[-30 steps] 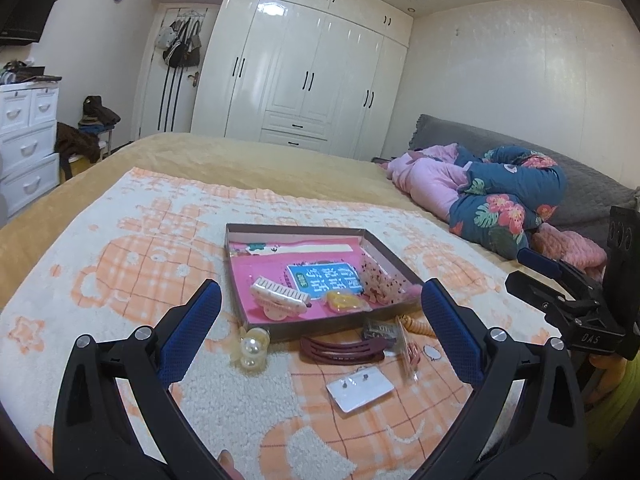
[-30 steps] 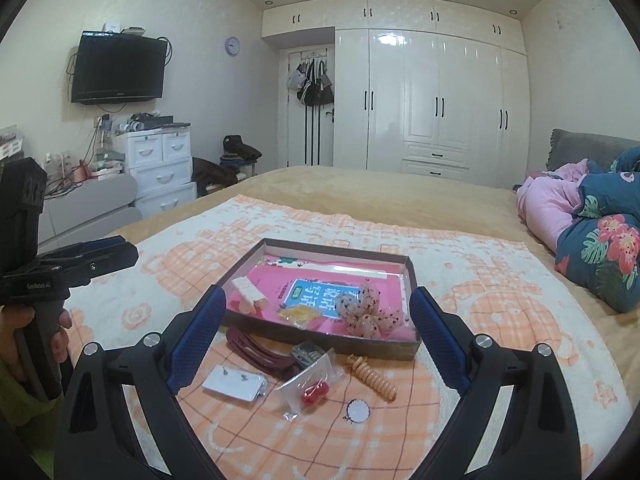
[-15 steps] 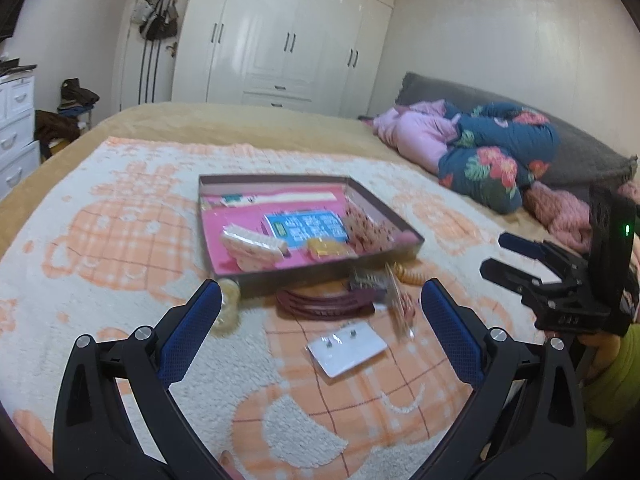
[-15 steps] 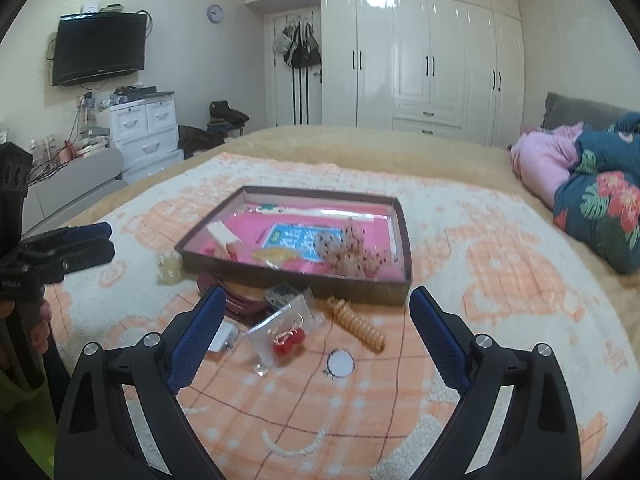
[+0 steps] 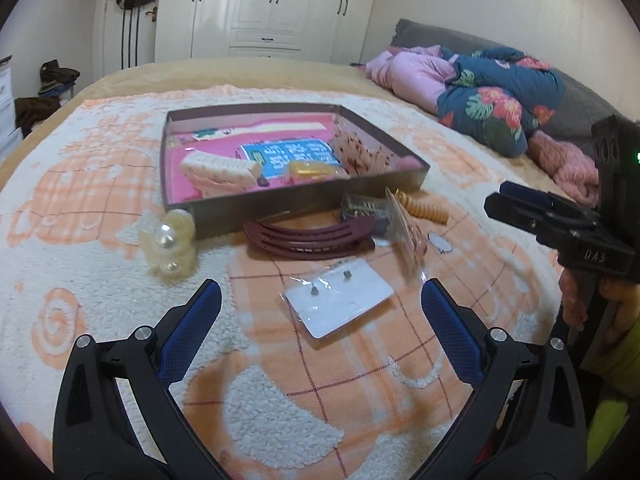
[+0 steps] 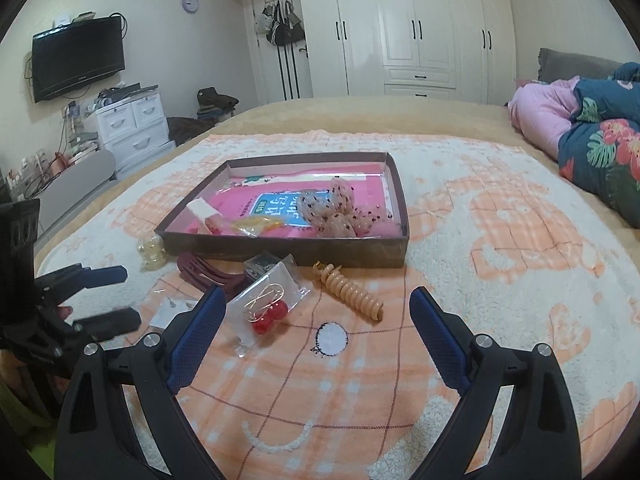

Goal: Organize jewelry
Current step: 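Move the left gripper to the white earring card while the right approaches the cherry earring packet, then grasp the white stud-earring card with the left gripper while the right grasps the red cherry earring packet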

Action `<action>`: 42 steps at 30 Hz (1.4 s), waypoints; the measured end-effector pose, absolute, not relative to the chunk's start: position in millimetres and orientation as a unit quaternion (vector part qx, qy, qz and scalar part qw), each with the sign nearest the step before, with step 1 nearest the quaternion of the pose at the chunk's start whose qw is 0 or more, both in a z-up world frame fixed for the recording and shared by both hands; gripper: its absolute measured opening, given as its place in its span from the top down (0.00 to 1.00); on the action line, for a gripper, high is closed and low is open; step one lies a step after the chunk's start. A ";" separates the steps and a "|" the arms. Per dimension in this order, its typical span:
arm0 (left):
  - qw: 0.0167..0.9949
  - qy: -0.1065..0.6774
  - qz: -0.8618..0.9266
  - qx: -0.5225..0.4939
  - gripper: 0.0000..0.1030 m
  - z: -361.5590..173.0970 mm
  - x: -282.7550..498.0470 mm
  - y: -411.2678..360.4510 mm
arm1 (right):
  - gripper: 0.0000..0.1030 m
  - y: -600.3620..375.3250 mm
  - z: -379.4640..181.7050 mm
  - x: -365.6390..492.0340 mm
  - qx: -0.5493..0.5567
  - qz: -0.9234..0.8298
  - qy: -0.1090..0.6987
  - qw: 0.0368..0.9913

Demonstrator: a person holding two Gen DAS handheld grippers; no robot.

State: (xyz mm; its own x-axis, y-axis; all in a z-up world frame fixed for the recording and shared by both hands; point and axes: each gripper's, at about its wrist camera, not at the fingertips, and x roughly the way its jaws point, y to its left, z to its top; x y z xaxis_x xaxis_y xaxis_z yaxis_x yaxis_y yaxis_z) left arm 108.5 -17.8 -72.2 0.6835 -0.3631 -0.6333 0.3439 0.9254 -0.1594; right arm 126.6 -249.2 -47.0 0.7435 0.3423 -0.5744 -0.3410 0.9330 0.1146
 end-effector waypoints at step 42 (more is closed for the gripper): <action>0.907 0.368 -0.203 -0.006 0.34 -90.0 125.9 -20.0 | 0.51 -206.5 -92.0 179.8 0.040 0.229 0.449 0.863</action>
State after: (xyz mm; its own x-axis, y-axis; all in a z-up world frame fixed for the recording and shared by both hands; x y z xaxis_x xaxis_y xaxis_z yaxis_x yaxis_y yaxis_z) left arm 125.9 -20.0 -90.0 0.6468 -0.3720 -0.6658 0.3632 0.9179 -0.1601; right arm 179.8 -206.5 -92.0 0.4911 0.4318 -0.7566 -0.3597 0.8915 0.2753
